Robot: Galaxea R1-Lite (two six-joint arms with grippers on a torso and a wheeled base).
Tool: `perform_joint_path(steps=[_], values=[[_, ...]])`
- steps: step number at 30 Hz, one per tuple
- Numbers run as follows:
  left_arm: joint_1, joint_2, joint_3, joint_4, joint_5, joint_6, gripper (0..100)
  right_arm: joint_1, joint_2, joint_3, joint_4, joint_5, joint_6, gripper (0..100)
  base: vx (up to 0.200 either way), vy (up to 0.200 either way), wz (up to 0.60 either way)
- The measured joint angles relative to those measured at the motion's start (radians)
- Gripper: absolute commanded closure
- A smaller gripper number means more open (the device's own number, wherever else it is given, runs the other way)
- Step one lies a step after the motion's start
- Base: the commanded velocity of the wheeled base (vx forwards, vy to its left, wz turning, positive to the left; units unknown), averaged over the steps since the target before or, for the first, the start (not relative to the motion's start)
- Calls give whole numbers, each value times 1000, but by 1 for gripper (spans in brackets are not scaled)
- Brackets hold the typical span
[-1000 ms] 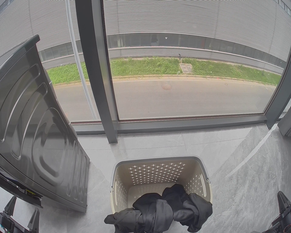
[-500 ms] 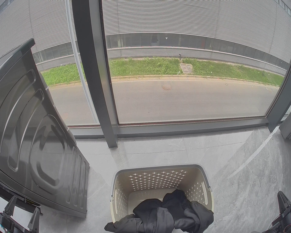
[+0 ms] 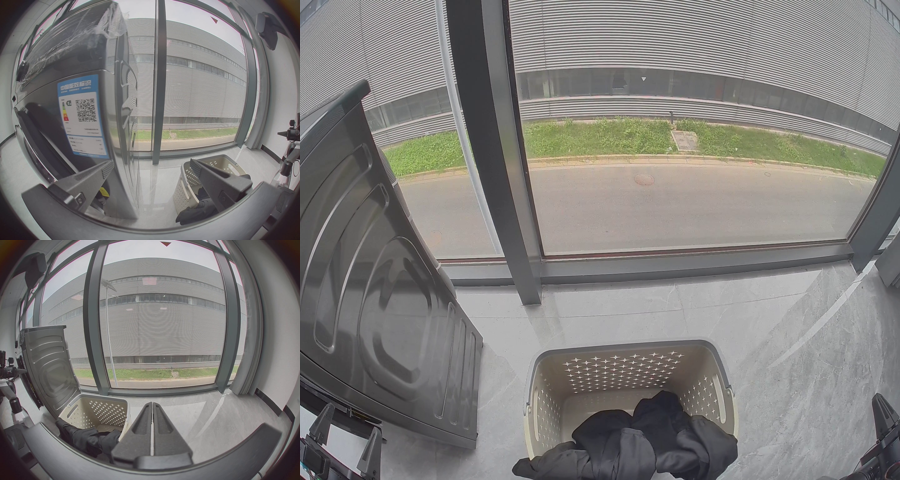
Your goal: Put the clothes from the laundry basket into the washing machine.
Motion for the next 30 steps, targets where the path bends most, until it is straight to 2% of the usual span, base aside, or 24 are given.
perform_joint_path(steps=[7, 13, 30], values=[[0, 0, 0, 0, 0, 0, 0, 1, 0, 0, 0, 0, 0, 100, 0, 0, 0], [-1, 0, 0, 0, 0, 0, 0, 0, 0, 0, 0, 0, 0, 100, 200, 0, 0], [0, 0, 0, 0, 1, -1, 0, 0, 0, 0, 0, 0, 0, 100, 0, 0, 0]])
